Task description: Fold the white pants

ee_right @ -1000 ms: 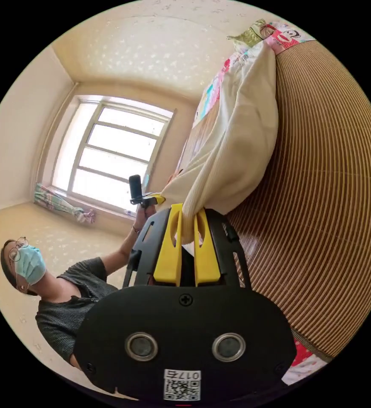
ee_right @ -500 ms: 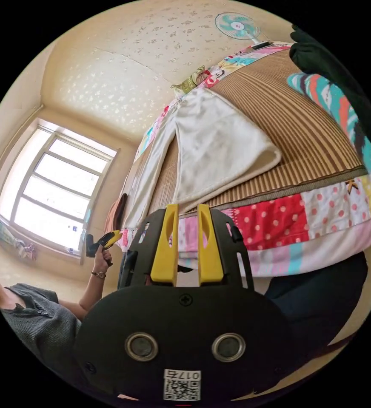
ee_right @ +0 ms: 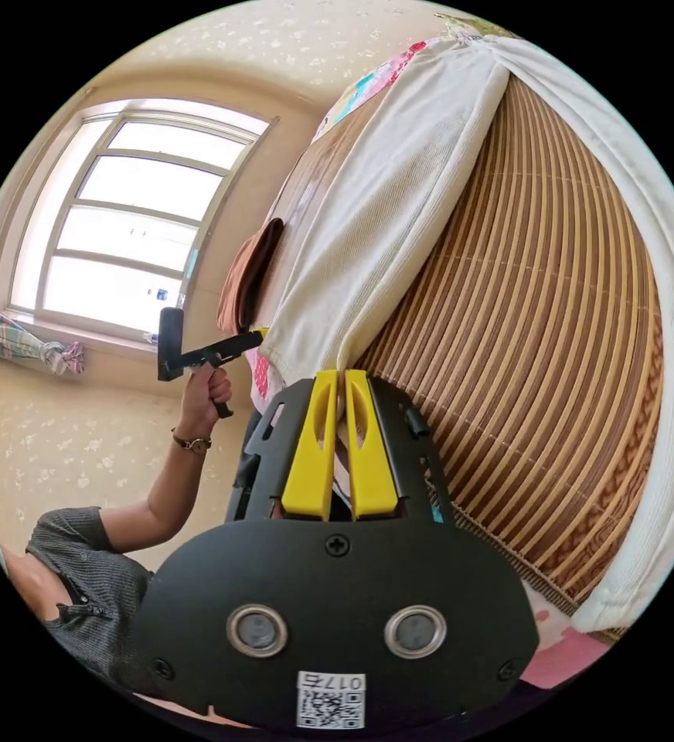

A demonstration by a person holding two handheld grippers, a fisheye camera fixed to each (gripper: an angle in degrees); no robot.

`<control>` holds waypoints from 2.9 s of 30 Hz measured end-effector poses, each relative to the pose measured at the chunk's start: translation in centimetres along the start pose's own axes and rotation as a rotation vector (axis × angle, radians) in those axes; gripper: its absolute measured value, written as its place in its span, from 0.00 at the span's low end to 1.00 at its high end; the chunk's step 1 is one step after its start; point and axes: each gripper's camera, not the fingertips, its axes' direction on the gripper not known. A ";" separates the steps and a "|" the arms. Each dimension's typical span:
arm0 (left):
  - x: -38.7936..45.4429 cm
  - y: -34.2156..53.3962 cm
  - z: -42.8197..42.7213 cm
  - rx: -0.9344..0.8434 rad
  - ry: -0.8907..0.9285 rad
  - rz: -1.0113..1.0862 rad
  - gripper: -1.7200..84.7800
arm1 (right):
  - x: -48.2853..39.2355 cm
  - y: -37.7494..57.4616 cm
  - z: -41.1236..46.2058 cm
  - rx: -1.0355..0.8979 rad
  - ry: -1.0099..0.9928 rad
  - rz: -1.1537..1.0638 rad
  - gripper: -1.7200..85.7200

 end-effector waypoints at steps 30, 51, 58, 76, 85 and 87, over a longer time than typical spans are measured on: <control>8.5 17.4 -0.7 -0.027 0.382 0.278 0.12 | 2.7 14.5 -17.5 0.021 0.682 0.190 0.07; 17.6 18.0 16.0 -0.166 0.164 0.346 0.06 | 5.3 31.7 -28.1 0.597 0.286 0.375 0.18; 17.3 19.9 17.6 -0.249 0.262 0.321 0.04 | 10.8 32.2 -28.4 0.641 0.215 0.461 0.15; 16.3 24.0 11.5 -0.225 0.593 0.368 0.15 | -2.6 35.4 -35.3 0.715 -0.018 -0.041 0.03; 16.6 21.4 9.9 -0.243 0.724 0.448 0.16 | 2.3 30.2 -31.7 0.648 0.474 0.371 0.15; 16.0 22.2 10.4 -0.268 0.715 0.442 0.16 | 5.4 31.2 -31.7 0.615 0.566 0.543 0.18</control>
